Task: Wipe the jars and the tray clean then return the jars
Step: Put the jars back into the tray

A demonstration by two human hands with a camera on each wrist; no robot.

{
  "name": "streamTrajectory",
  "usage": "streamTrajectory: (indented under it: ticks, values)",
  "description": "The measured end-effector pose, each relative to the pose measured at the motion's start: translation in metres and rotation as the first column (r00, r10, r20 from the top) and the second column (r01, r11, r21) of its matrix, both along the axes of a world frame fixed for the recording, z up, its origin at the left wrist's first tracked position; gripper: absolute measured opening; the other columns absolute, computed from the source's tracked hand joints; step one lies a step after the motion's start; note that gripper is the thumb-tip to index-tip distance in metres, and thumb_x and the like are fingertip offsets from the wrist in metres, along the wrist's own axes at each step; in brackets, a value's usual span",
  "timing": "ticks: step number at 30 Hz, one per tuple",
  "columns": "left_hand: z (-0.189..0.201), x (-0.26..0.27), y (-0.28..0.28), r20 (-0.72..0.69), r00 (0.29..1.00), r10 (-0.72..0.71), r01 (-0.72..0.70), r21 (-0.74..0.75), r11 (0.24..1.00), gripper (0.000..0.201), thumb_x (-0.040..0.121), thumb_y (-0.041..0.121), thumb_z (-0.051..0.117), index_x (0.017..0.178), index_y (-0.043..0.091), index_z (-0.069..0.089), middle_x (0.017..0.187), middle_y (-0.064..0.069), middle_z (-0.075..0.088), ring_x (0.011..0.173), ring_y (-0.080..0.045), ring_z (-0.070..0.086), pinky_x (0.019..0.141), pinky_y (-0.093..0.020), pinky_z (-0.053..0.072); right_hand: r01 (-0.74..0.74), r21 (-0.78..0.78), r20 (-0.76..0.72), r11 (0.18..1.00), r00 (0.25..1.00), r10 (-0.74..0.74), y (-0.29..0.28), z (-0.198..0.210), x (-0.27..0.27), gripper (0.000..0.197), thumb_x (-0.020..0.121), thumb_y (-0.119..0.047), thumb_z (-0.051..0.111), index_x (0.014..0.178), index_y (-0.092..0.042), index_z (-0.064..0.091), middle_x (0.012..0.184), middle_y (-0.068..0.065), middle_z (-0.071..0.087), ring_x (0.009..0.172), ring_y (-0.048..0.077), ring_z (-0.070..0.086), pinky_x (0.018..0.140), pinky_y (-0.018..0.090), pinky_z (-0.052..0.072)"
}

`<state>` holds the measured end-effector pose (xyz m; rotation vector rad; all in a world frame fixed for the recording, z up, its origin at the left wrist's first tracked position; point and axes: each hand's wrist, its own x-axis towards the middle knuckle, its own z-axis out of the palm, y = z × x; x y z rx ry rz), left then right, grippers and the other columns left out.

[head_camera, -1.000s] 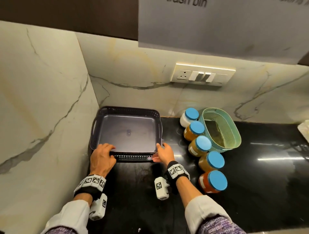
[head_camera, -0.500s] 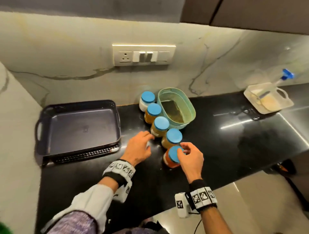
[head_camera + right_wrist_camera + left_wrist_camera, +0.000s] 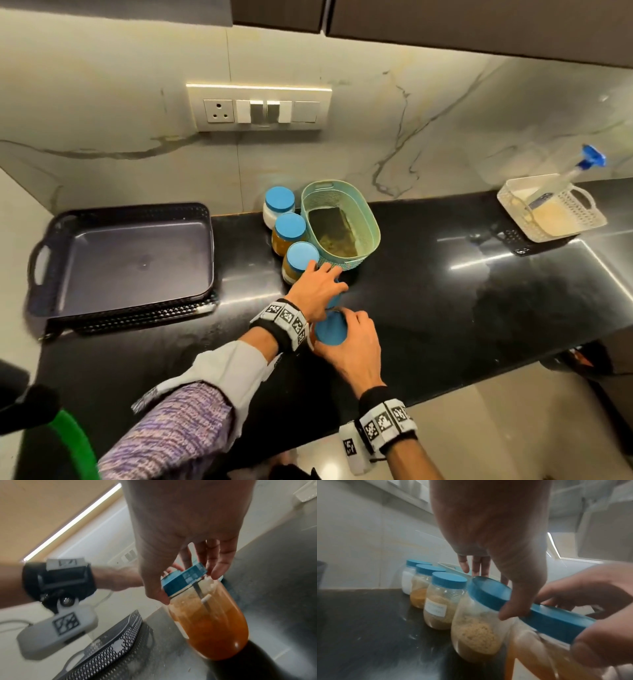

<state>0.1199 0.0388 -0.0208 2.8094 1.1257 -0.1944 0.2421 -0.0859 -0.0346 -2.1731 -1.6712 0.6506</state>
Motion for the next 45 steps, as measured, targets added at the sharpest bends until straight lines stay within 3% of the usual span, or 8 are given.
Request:
streamTrajectory:
  ticks: [7, 13, 18, 22, 27, 33, 40, 45]
  values:
    - [0.009, -0.071, -0.025, 0.459, 0.829, 0.321, -0.238, -0.230, 0.944, 0.082, 0.058, 0.062, 0.074, 0.130, 0.023, 0.064, 0.108, -0.002, 0.054, 0.101, -0.024, 0.053, 0.085, -0.036, 0.044, -0.070, 0.028, -0.167, 0.997, 0.983, 0.074, -0.008, 0.038, 0.023, 0.081, 0.054, -0.059, 0.081, 0.129, -0.032, 0.063, 0.115, -0.018, 0.059, 0.109, 0.005, 0.056, 0.094, 0.032, 0.053]
    - [0.052, -0.179, -0.014, 0.488, 0.611, 0.624, -0.397, -0.493, 0.774, 0.080, 0.058, 0.076, 0.072, 0.125, 0.033, 0.068, 0.105, 0.007, 0.058, 0.097, -0.012, 0.056, 0.084, -0.029, 0.044, -0.143, 0.034, -0.385, 0.989, 0.911, 0.145, 0.045, 0.074, -0.031, 0.082, 0.053, -0.060, 0.086, 0.128, -0.030, 0.069, 0.122, -0.012, 0.067, 0.114, 0.007, 0.064, 0.099, 0.035, 0.057]
    - [0.081, -0.295, 0.015, 0.515, 0.415, 0.750, -0.481, -0.575, 0.661, 0.066, 0.064, 0.058, 0.087, 0.122, 0.028, 0.074, 0.115, 0.002, 0.071, 0.102, -0.013, 0.063, 0.084, -0.025, 0.044, -0.261, 0.060, -0.508, 0.963, 0.823, 0.255, 0.118, 0.093, -0.124, 0.075, 0.058, -0.057, 0.082, 0.126, -0.027, 0.072, 0.123, -0.001, 0.072, 0.118, 0.017, 0.067, 0.102, 0.037, 0.057]
    - [0.099, -0.369, 0.033, 0.472, 0.491, 0.732, -0.562, -0.471, 0.680, 0.081, 0.040, 0.059, 0.071, 0.117, 0.034, 0.073, 0.110, 0.000, 0.063, 0.101, -0.020, 0.060, 0.088, -0.032, 0.048, -0.391, 0.125, -0.430, 0.912, 0.807, 0.406, 0.167, 0.098, -0.201, 0.074, 0.056, -0.052, 0.085, 0.123, -0.025, 0.069, 0.120, -0.001, 0.072, 0.113, 0.017, 0.067, 0.100, 0.033, 0.056]
    - [0.088, -0.426, 0.044, 0.366, 0.732, 0.575, -0.535, -0.214, 0.817, 0.050, 0.053, 0.019, 0.059, 0.101, 0.025, 0.073, 0.113, -0.001, 0.062, 0.102, -0.031, 0.056, 0.089, -0.050, 0.051, -0.588, 0.110, -0.132, 0.801, 0.790, 0.598, 0.203, 0.093, -0.284, 0.076, 0.053, -0.036, 0.088, 0.124, -0.029, 0.061, 0.122, -0.002, 0.065, 0.113, 0.023, 0.061, 0.097, 0.039, 0.054]
    - [0.044, -0.442, 0.041, 0.234, 0.837, 0.494, -0.448, -0.224, 0.865, 0.044, 0.054, 0.001, 0.071, 0.095, 0.016, 0.066, 0.106, -0.006, 0.065, 0.098, -0.033, 0.062, 0.088, -0.047, 0.052, -0.728, 0.059, 0.053, 0.683, 0.685, 0.727, 0.205, 0.067, -0.323, 0.066, 0.065, -0.027, 0.086, 0.126, -0.023, 0.060, 0.124, 0.001, 0.062, 0.114, 0.027, 0.052, 0.091, 0.038, 0.049]
    - [0.003, -0.438, 0.016, 0.002, 0.729, 0.685, -0.659, -0.269, 0.702, 0.088, 0.069, 0.023, 0.076, 0.150, 0.024, 0.044, 0.161, -0.004, 0.035, 0.153, -0.027, 0.029, 0.123, -0.056, 0.019, -0.760, -0.032, 0.058, 0.649, 0.647, 0.760, 0.196, 0.033, -0.339, 0.066, 0.068, -0.014, 0.083, 0.130, -0.020, 0.060, 0.130, 0.004, 0.061, 0.121, 0.029, 0.051, 0.095, 0.043, 0.052]
    - [0.009, -0.418, 0.014, -0.136, 0.365, 0.921, -0.926, -0.160, 0.343, 0.117, 0.069, 0.080, 0.067, 0.159, 0.015, 0.027, 0.164, -0.018, 0.019, 0.151, -0.036, 0.023, 0.117, -0.055, 0.030, -0.755, -0.045, 0.059, 0.654, 0.651, 0.756, 0.193, 0.022, -0.349, 0.068, 0.073, -0.022, 0.084, 0.136, -0.019, 0.058, 0.137, 0.005, 0.060, 0.131, 0.029, 0.048, 0.102, 0.046, 0.051]
